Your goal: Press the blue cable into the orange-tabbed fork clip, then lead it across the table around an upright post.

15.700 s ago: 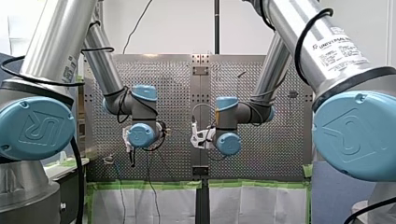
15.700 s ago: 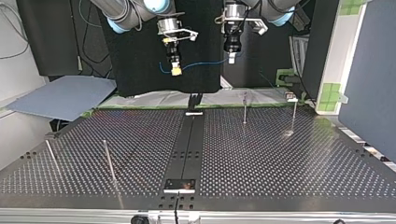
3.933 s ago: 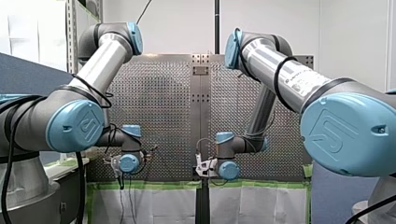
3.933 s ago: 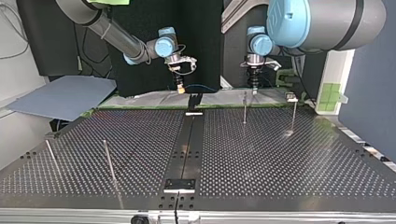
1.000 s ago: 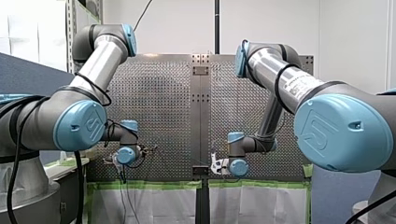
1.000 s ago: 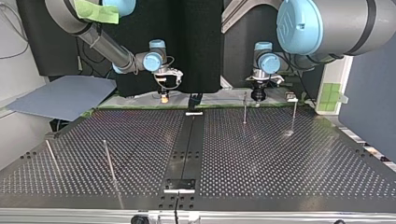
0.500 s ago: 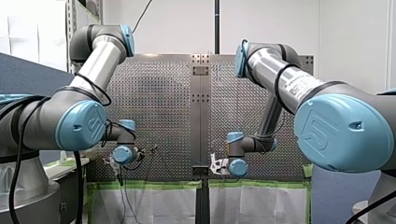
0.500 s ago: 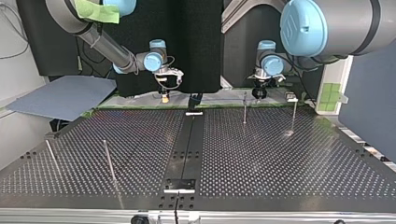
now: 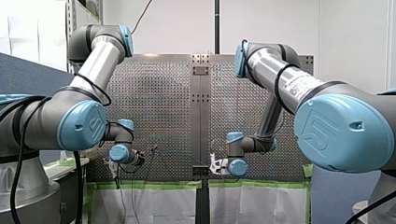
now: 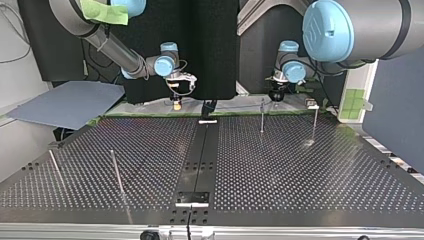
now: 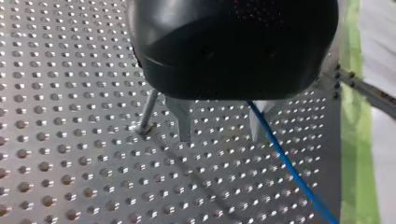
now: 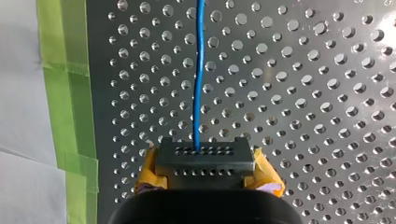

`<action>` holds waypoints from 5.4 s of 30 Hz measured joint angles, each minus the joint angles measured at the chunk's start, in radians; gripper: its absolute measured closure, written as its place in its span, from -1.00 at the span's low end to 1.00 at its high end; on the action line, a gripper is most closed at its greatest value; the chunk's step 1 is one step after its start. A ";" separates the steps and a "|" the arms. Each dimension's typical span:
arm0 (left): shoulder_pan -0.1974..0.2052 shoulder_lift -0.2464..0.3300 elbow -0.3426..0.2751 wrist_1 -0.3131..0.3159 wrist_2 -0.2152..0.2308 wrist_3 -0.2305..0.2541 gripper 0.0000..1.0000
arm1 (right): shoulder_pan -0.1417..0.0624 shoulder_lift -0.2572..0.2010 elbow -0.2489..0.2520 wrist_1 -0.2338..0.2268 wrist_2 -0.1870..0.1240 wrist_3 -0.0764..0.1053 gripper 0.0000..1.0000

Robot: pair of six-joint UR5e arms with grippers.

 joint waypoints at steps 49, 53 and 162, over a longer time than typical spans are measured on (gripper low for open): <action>-0.089 0.213 -0.270 0.139 0.012 0.096 -0.92 | 0.002 0.000 0.000 0.001 -0.005 0.006 1.00; -0.112 0.213 -0.262 0.145 -0.016 0.103 -0.92 | 0.002 0.000 0.000 0.001 -0.005 0.006 1.00; -0.343 0.096 0.003 0.033 -0.332 0.260 -0.98 | 0.010 0.035 -0.019 0.022 -0.019 0.020 1.00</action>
